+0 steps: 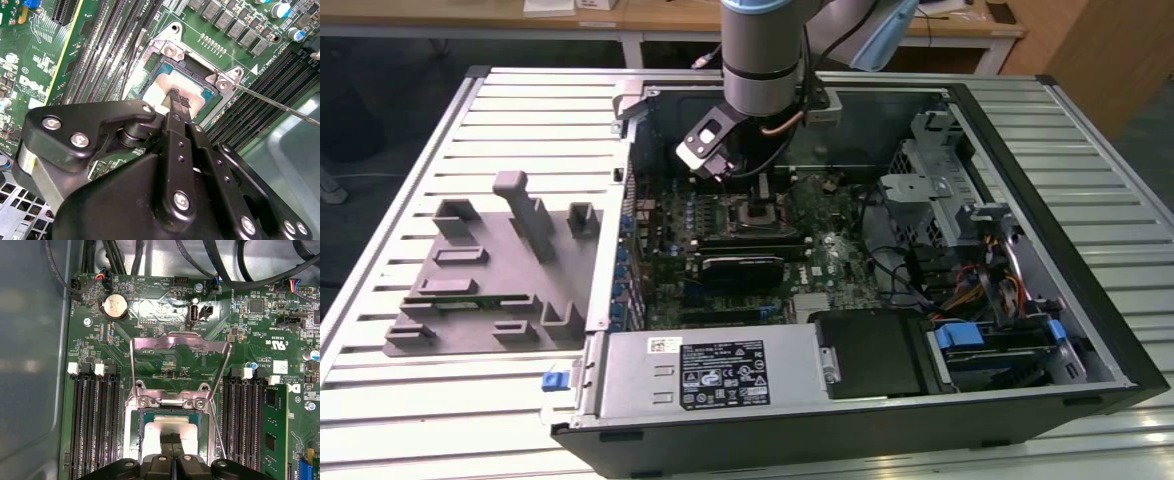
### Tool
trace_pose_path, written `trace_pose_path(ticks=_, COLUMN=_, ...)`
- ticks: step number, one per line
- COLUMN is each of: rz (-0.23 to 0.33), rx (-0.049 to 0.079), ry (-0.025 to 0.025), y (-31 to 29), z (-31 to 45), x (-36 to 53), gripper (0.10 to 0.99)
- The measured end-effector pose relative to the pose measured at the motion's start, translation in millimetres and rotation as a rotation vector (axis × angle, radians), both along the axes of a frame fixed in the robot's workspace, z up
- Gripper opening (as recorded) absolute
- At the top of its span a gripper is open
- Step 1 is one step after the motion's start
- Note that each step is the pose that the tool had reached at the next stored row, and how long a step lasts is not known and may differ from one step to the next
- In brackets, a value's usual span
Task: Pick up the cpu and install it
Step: 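Place the cpu into insertion slot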
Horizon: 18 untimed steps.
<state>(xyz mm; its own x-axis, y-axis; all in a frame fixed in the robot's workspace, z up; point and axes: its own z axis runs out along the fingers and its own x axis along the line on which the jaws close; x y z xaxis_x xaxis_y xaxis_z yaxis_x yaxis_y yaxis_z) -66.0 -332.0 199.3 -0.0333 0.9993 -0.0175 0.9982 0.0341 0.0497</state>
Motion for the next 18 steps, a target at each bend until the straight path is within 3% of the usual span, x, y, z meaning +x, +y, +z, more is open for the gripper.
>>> trace_pose_path(ticks=18, rz=-0.024, rx=0.0, ry=0.0001, y=0.0, z=-1.2, x=0.0, gripper=0.106)
